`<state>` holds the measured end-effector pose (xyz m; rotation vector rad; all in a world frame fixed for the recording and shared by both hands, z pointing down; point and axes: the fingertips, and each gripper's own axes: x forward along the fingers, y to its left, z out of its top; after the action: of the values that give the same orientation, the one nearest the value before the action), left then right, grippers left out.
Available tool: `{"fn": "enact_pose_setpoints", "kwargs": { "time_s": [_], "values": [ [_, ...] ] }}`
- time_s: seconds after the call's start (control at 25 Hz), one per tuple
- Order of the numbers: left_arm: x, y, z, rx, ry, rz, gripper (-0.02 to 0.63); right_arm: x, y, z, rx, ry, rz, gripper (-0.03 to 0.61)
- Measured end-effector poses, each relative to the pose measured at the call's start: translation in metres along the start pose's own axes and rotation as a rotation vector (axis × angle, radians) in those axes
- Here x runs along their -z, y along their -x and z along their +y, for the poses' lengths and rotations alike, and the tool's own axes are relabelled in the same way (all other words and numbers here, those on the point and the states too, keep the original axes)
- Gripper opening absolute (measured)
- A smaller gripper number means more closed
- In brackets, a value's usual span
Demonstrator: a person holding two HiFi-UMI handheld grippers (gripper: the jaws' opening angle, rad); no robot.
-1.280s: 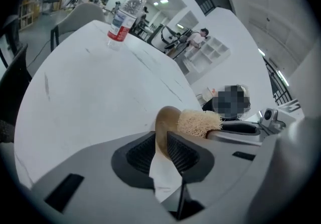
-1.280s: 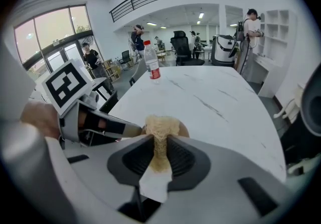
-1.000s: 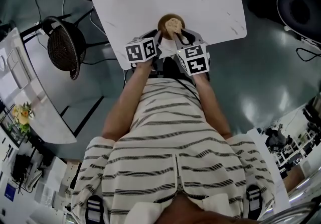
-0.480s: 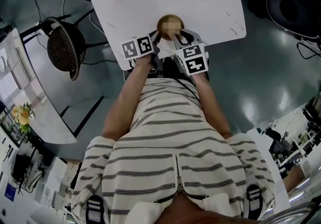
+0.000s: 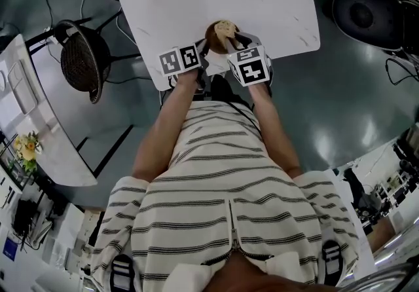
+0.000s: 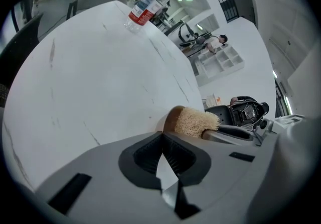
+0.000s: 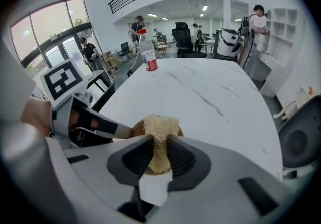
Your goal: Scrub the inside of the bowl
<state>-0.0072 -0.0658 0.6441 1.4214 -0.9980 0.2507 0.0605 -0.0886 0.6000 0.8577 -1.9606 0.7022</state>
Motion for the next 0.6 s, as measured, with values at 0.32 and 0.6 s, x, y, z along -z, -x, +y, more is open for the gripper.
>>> {"fn": "enact_pose_setpoints", "kwargs": {
  "time_s": [0.32,0.6],
  "values": [
    [0.0,0.001,-0.004,0.007,-0.01,0.001,0.008,-0.001,-0.012,-0.005,-0.016,0.002,0.04,0.086],
    [0.001,0.0,-0.004,0.013,-0.025,0.004,0.008,-0.004,-0.017,0.0,-0.035,0.05,0.005,0.084]
  ]
}}
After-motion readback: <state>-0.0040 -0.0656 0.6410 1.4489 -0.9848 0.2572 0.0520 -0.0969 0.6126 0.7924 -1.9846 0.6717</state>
